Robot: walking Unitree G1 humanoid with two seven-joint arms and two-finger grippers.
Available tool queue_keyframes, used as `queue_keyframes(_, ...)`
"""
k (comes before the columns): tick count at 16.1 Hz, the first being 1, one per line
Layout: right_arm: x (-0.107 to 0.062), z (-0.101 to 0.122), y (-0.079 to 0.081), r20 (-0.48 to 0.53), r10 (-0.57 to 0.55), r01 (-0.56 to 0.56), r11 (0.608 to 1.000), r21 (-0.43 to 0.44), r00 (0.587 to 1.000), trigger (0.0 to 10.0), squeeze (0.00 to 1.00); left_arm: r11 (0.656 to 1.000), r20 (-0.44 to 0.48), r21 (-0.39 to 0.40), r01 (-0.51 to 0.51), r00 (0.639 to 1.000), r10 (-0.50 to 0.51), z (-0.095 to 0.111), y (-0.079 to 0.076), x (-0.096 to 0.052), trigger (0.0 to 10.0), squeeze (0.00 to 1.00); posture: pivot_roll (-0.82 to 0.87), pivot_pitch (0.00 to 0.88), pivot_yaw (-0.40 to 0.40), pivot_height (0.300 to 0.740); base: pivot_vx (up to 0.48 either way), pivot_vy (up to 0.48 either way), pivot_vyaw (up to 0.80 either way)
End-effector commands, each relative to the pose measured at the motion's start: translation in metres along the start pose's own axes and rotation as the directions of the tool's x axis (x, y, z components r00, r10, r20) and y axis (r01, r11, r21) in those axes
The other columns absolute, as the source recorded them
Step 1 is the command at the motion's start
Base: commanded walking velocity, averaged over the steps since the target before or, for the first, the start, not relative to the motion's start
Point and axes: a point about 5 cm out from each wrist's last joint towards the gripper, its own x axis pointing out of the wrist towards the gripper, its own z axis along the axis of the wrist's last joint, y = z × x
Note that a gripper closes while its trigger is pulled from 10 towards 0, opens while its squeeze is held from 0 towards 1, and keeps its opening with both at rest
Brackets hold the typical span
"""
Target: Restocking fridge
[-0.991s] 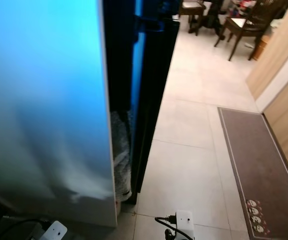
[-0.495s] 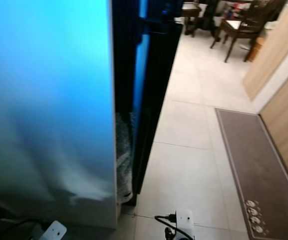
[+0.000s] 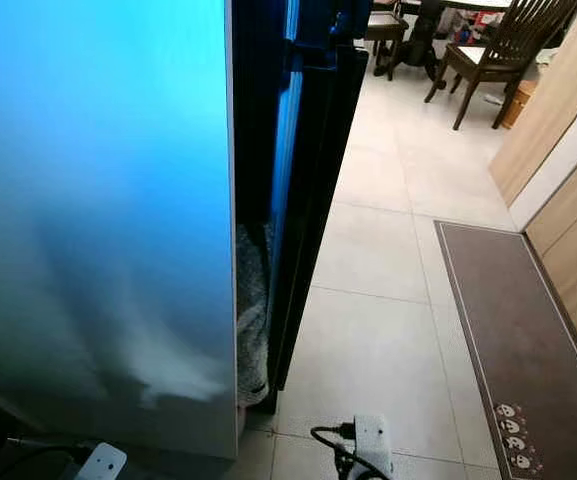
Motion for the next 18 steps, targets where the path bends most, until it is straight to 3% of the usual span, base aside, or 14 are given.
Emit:
queue_keyframes(1, 0.0, 0.004, -0.004, 0.04, -0.014, 0.015, 1.0, -0.021, 0.999, 10.0, 0.0, 1.0, -0.013, -0.015, 0.003, 1.0, -0.003, -0.004, -0.003, -0.001, 10.0, 0.0, -0.06, 0.011, -0.084, 0.74, 0.0, 0.0, 0.0)
queue_keyframes(5, -0.001, 0.01, -0.004, 0.123, -0.029, 0.031, 0.999, -0.01, 0.992, 10.0, 0.0, 1.0, -0.006, -0.03, -0.006, 1.0, 0.006, -0.003, -0.003, -0.001, 10.0, 0.0, -0.07, 0.005, -0.086, 0.74, 0.0, 0.0, 0.0)
queue_keyframes(6, -0.004, 0.073, -0.034, 0.406, -0.032, 0.047, 0.998, -0.029, 0.913, 10.0, 0.0, 0.999, -0.006, -0.033, -0.008, 1.0, 0.008, -0.003, -0.003, -0.001, 10.0, 0.0, -0.08, 0.0, -0.088, 0.74, 0.0, 0.0, 0.0)
queue_keyframes(7, -0.007, 0.092, -0.034, 0.48, -0.022, 0.048, 0.998, -0.041, 0.877, 10.0, 0.0, 0.999, -0.006, -0.036, -0.01, 1.0, 0.01, -0.004, -0.003, -0.001, 10.0, 0.0, -0.08, 0.0, -0.088, 0.74, 0.0, 0.0, 0.0)
queue_keyframes(11, -0.01, 0.109, -0.021, 0.563, 0.015, 0.009, 0.999, -0.04, 0.826, 10.0, 0.0, 0.999, -0.006, -0.044, -0.012, 1.0, 0.011, -0.004, -0.003, -0.001, 10.0, 0.0, -0.08, 0.0, -0.089, 0.74, 0.0, 0.0, 0.0)
queue_keyframes(15, -0.022, 0.107, -0.011, 0.618, 0.098, -0.054, 0.994, -0.091, 0.78, 10.0, 0.0, 0.999, -0.008, -0.051, -0.012, 1.0, 0.012, -0.006, -0.004, -0.001, 10.0, 0.0, -0.09, 0.0, -0.088, 0.74, 0.0, 0.0, 0.0)
queue_keyframes(17, -0.034, 0.123, 0.003, 0.668, 0.229, -0.161, 0.973, -0.163, 0.708, 10.0, 0.0, 0.999, -0.008, -0.052, -0.009, 1.0, 0.009, -0.006, -0.004, -0.001, 10.0, 0.0, -0.09, 0.0, -0.088, 0.74, 0.0, 0.0, 0.0)
queue_keyframes(18, -0.036, 0.129, 0.004, 0.682, 0.24, -0.172, 0.971, -0.168, 0.691, 10.0, 0.0, 0.999, -0.008, -0.052, -0.009, 1.0, 0.009, -0.006, -0.004, -0.001, 10.0, 0.0, -0.1, 0.0, -0.089, 0.74, 0.0, 0.0, 0.0)
